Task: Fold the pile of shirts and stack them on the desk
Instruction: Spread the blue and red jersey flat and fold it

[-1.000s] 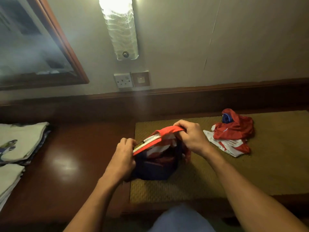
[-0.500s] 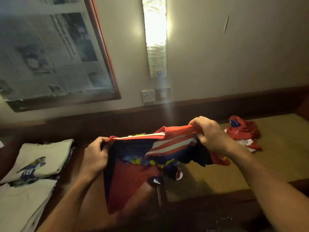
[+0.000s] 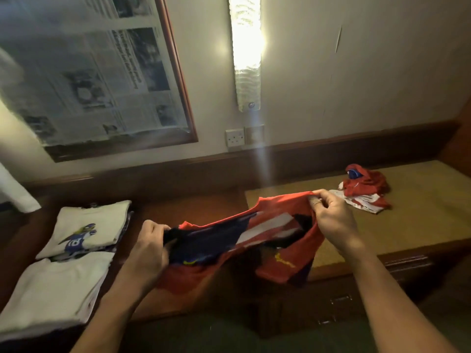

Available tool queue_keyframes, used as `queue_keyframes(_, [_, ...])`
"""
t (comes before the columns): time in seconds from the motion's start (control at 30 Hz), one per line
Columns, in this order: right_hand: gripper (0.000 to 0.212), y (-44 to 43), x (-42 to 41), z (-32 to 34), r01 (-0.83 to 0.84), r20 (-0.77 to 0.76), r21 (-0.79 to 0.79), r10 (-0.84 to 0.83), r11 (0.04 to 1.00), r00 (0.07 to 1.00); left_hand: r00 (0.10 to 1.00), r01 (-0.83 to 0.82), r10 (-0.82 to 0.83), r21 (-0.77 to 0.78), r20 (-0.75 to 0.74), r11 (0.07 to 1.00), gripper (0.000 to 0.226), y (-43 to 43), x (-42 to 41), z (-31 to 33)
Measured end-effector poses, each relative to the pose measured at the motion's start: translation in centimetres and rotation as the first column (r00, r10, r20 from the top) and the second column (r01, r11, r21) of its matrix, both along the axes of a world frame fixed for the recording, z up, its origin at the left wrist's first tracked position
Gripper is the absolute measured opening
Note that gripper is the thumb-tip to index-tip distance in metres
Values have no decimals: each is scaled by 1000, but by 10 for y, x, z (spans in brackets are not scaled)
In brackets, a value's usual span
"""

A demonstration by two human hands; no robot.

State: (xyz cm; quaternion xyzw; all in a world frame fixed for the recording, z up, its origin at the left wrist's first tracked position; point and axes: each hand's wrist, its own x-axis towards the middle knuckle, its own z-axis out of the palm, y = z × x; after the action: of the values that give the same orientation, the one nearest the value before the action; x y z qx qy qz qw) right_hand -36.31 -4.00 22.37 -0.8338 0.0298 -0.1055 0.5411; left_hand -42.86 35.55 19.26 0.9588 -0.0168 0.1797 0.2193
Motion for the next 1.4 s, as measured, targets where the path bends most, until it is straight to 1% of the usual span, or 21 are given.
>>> queue_keyframes(0.03, [17,-7,-5,-3,20,61,-133,-12,991,998,999,-33,33,-12,-25,999,14,-1,-8,-6])
queue_keyframes(0.1, [15,-22,-16,-4,40,171,-236,2,971,985,990,-116,110,-70,-90,991,16,-4,-24,-13])
queue_keyframes(0.17, [17,-37,-27,-2,25,179,-170,6,985,984,980,-180,165,-138,-115,974,6,-11,-40,-15])
queue_keyframes(0.23, [16,-49,-38,2,7,107,-39,-3,999,994,976,-210,196,-171,-98,963,26,-18,-51,-17])
queue_keyframes(0.3, [14,-61,-51,6,12,30,22,-13,1000,999,985,-161,152,-123,-84,979,30,-27,-61,-16])
queue_keyframes(0.37, [20,-76,-64,11,-16,8,-60,16,998,1000,990,-112,105,-65,-99,992,30,-37,-74,-9])
queue_keyframes(0.43, [17,-90,-76,27,-111,-15,-187,110,976,994,986,-106,92,-96,-142,990,34,-47,-87,6])
queue_keyframes(0.47, [13,-95,-80,37,-172,-47,-246,166,954,985,983,-115,94,-132,-157,984,35,-51,-94,15])
queue_keyframes(0.53, [16,-104,-84,56,-262,-84,-404,250,876,965,989,-94,75,-153,-127,984,34,-56,-105,35])
queue_keyframes(0.6, [16,-111,-84,76,-236,-19,-514,264,825,964,997,-26,20,-88,-74,996,26,-59,-114,60])
queue_keyframes(0.67, [10,-115,-88,100,-148,100,-547,240,824,966,999,36,-36,-11,-27,999,26,-58,-120,90])
queue_keyframes(0.73, [10,-119,-94,127,-74,213,-518,212,852,954,997,57,-61,81,52,995,27,-53,-122,123])
queue_keyframes(0.77, [11,-122,-98,142,-45,265,-502,203,864,943,994,43,-52,94,93,995,30,-50,-124,140])
queue_keyframes(0.87, [23,-130,-106,183,4,365,-466,188,885,912,980,-48,38,45,194,998,36,-43,-126,186])
queue_keyframes(0.93, [22,-135,-113,208,18,397,-444,179,896,900,965,-84,79,7,248,996,28,-39,-126,212])
queue_keyframes(1.0, [21,-141,-121,231,11,413,-441,192,898,890,952,-106,90,39,291,994,21,-30,-123,239])
queue_keyframes(1.1, [13,-157,-125,256,-6,414,-457,219,890,883,945,-120,93,68,313,990,21,-16,-128,274])
queue_keyframes(1.23, [9,-171,-113,258,21,381,-493,195,870,904,969,-147,113,146,218,978,15,1,-143,277])
queue_keyframes(1.33, [8,-169,-99,227,-40,267,-418,165,907,950,982,-89,81,39,172,995,14,0,-148,254])
queue_keyframes(1.37, [9,-165,-93,213,-77,230,-357,168,931,959,986,-61,62,-14,152,998,17,-5,-150,243])
queue_keyframes(1.4, [12,-159,-88,199,-130,188,-247,180,960,966,990,-48,54,-51,131,998,23,-9,-150,231])
